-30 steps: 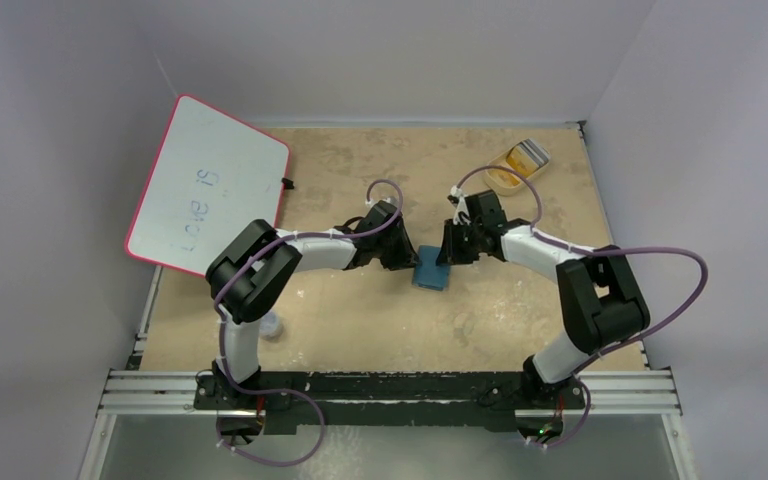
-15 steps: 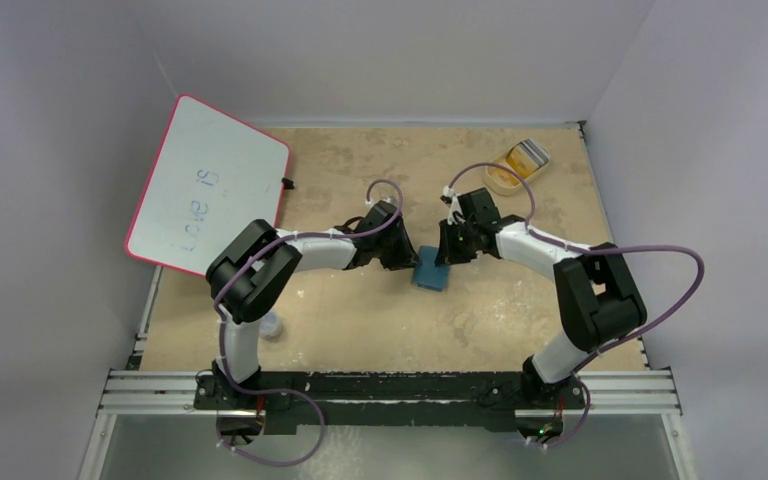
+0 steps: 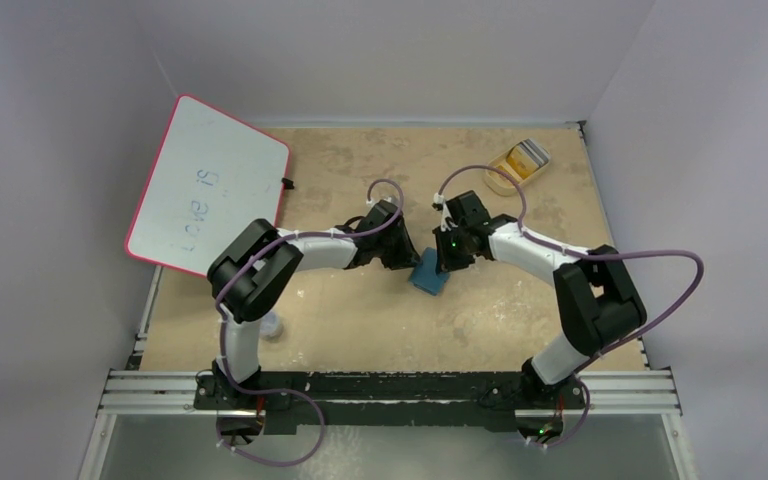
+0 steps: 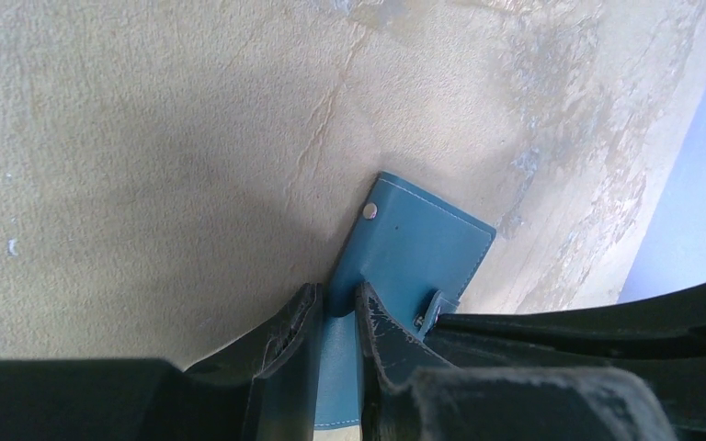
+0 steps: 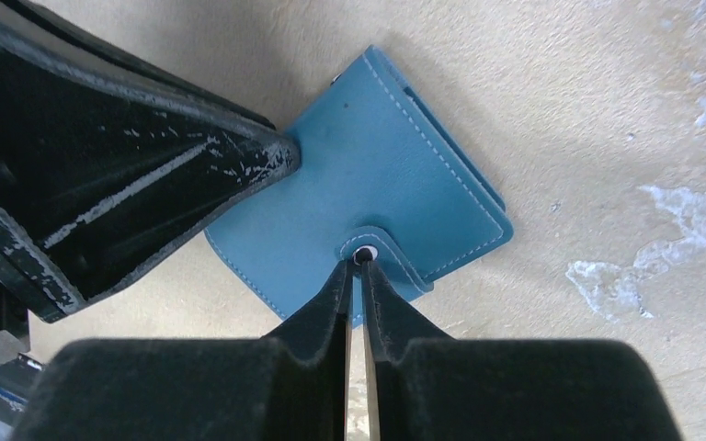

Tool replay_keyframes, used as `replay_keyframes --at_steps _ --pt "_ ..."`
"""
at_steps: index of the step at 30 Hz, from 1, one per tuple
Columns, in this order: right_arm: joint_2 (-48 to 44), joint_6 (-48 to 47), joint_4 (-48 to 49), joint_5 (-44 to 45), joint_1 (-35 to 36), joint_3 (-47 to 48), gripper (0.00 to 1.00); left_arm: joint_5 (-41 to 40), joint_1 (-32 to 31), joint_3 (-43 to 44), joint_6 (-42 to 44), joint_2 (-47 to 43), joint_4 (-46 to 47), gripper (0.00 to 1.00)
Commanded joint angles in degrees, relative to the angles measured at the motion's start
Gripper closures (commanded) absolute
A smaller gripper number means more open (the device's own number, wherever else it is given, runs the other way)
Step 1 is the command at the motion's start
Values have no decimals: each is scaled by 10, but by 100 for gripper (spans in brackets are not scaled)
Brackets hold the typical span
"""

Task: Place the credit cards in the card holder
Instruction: Adjust the card holder at the center of the board.

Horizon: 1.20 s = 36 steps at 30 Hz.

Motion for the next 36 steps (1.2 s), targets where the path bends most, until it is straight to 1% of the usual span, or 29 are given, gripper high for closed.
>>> replay_keyframes --at_steps 1,9,11,13,16,19,23,28,31,36 --pt "-13 0 -38 12 16 10 92 -27 -1 10 3 21 -17 82" --pt "-11 6 -30 22 23 11 93 -27 -1 11 3 23 -18 83" --pt "-31 22 -32 2 22 14 90 -26 -1 10 3 20 -16 83" --pt "-46 41 -25 9 20 14 87 -26 -1 9 3 18 -15 83" --pt "-47 43 -20 13 6 14 86 -24 -1 9 3 15 -16 83" --pt "-47 43 -7 7 -10 14 86 -23 0 15 8 2 -28 82" --pt "-46 42 0 1 -21 9 86 -32 0 27 14 -32 -51 77" --pt "-47 41 13 -2 -33 1 87 -17 -2 25 -2 -56 -39 76" --pt "-40 38 17 -10 -36 2 87 -5 -8 17 -13 -55 -18 78" --pt "-39 34 18 -26 -37 -12 88 6 -20 16 -22 -45 -6 84"
